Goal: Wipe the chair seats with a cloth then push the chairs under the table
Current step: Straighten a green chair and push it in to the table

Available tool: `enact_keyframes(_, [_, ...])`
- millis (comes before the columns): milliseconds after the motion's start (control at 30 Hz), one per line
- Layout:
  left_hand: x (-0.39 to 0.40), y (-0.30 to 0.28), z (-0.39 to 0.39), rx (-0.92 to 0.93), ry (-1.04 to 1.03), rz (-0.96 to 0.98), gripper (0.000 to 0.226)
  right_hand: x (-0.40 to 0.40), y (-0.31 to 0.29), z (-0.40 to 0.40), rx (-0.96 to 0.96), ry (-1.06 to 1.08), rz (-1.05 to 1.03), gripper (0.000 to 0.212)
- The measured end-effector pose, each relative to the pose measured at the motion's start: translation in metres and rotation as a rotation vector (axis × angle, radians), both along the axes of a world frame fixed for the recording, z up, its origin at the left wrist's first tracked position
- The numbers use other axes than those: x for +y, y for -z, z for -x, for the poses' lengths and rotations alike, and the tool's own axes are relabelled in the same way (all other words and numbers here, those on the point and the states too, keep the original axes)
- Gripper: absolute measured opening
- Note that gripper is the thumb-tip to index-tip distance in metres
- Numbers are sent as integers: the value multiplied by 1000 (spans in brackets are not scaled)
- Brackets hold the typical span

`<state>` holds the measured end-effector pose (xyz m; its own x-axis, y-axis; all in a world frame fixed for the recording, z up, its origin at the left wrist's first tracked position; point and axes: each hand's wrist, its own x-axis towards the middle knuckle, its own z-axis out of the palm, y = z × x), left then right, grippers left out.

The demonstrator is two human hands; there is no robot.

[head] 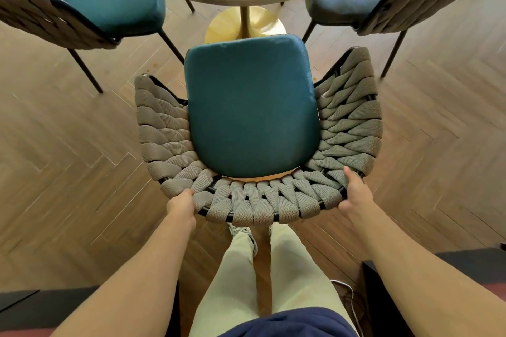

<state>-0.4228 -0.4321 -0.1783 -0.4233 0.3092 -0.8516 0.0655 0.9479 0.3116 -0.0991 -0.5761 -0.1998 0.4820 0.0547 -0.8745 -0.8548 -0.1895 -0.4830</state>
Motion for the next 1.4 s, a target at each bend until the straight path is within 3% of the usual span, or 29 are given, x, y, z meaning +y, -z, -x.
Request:
enact_keyframes(567, [29, -8, -14, -11, 102, -57, 42, 25, -16, -4, -21, 25, 43, 46])
enact_keyframes(1067, [27, -24, -6, 41, 91, -17, 46, 26, -37, 17, -31, 5, 48, 43])
enact_keyframes(1400, [43, -29, -10, 121, 201, -68, 41, 41, -50, 22, -35, 45, 21, 41])
